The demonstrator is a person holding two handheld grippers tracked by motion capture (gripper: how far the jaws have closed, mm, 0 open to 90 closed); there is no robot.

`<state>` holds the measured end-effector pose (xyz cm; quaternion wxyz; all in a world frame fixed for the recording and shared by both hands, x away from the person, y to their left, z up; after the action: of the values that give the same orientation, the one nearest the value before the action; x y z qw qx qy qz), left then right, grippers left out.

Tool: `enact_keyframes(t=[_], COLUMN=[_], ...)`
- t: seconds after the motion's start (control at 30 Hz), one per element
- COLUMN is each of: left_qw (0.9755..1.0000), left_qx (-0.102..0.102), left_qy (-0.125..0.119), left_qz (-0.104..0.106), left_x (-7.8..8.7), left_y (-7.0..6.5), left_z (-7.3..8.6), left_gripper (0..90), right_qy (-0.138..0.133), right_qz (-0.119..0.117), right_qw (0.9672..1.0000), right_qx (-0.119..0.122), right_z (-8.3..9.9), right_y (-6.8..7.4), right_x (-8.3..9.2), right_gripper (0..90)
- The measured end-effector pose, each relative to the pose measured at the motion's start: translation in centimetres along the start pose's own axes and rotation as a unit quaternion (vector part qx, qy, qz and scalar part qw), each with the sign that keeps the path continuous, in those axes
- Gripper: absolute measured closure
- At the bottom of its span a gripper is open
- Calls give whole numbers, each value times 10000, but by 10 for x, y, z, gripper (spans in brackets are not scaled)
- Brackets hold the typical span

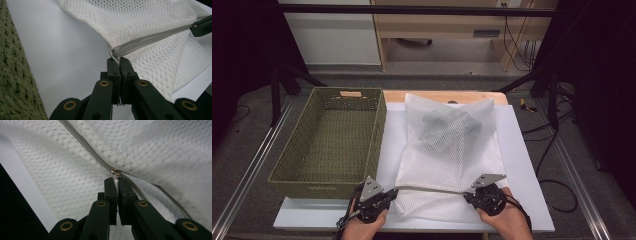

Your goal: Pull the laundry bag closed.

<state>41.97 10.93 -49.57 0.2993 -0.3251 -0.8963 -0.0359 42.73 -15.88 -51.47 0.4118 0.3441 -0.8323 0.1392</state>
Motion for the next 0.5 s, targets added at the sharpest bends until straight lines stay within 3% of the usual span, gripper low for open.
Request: enact_keyframes(t=[0.5], left_qw=[10000], left_qx=[6], left_qy=[8], left_qz=[15], left_x=[-1], left_y=[0], left_z=[0], left_gripper=[887], right_qy=[-17], right_qz=[100], right_qw=[9999], right_qx=[-140], right_z=[11], right_y=[-14], right_x=[10], right_gripper=[871])
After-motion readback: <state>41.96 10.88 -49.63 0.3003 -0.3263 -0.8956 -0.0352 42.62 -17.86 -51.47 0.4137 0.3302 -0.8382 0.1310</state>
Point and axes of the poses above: each handheld gripper's, and its own axes: x roughly backward along the jaws, z roughly out of its underside, y roughly to its left, the point moved 8 cm from there along -x, roughly forward along the jaws, and after that the axes turned 1 degree about -y, right-handed, at the moved point
